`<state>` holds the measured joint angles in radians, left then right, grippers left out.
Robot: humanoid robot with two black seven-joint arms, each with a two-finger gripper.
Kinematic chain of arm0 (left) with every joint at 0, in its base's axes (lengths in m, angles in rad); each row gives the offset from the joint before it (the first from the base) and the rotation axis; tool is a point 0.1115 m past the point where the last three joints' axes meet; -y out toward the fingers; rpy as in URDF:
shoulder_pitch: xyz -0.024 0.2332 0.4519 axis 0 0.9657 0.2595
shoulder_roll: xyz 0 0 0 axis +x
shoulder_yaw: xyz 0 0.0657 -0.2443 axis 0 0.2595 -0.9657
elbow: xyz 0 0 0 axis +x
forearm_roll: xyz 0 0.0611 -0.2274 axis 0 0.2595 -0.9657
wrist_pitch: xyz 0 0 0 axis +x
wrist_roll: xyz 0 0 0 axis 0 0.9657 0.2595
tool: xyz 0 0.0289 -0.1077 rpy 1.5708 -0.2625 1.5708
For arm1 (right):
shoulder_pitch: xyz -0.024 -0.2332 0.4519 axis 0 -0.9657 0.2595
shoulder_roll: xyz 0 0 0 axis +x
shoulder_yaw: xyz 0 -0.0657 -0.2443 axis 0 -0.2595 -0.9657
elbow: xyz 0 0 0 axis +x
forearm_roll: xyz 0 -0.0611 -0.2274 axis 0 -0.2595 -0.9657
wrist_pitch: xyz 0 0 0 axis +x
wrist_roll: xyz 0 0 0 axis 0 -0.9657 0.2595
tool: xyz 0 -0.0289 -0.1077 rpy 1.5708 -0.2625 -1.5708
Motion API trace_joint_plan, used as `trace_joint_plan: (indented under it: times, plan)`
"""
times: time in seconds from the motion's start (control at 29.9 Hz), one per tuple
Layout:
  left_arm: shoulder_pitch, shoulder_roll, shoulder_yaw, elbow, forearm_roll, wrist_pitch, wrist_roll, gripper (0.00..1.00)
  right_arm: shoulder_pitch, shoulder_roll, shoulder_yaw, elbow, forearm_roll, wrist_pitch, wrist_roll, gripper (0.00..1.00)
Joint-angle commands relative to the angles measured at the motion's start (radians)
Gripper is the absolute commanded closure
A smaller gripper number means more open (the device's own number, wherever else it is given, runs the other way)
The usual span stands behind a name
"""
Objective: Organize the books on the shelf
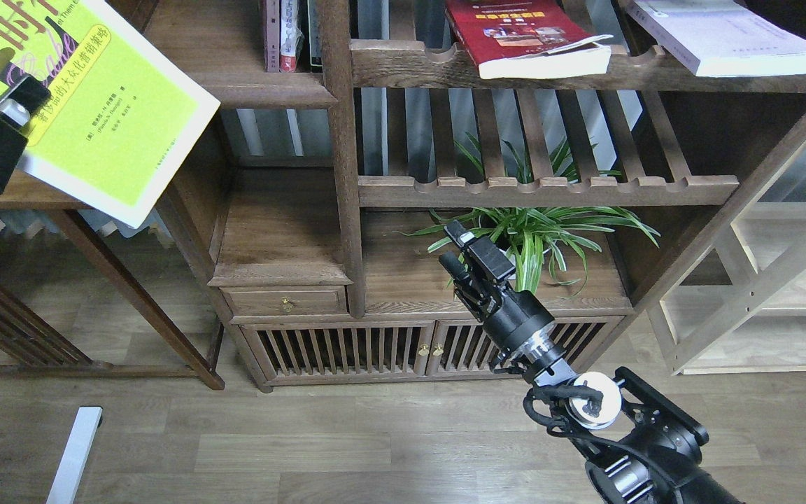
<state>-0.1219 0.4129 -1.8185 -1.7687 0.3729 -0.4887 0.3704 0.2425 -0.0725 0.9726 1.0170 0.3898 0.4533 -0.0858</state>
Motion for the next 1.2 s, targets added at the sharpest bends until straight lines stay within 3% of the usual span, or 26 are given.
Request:
trace_joint_plan:
  times: [0.0, 0.17, 0.5, 0.74, 0.97, 1.17]
  plan:
    - [-0.033, 0.000, -0.001, 0.000, 0.050, 0.000, 0.001, 1.00, 0.004, 0.000, 0.000, 0.000, -0.003, 0.001, 0.000, 0.14]
    - [-0.108, 0.000, 0.008, 0.000, 0.103, 0.000, 0.005, 1.00, 0.008, 0.002, 0.000, 0.002, -0.012, 0.001, -0.002, 0.14]
    - [-0.176, -0.013, 0.031, -0.001, 0.231, 0.223, 0.016, 1.00, 0.008, 0.000, -0.017, 0.002, -0.019, 0.004, -0.002, 0.14]
    - [-0.268, -0.036, 0.128, -0.001, 0.320, 0.347, 0.019, 1.00, -0.005, -0.024, -0.021, 0.011, -0.019, 0.018, -0.002, 0.14]
    - [-0.409, -0.060, 0.324, 0.009, 0.409, 0.597, 0.041, 1.00, -0.011, -0.078, -0.020, 0.026, -0.019, 0.035, -0.002, 0.14]
    - [-0.531, -0.066, 0.471, 0.054, 0.481, 0.737, 0.042, 1.00, -0.012, -0.136, -0.009, 0.055, -0.019, 0.035, 0.000, 0.14]
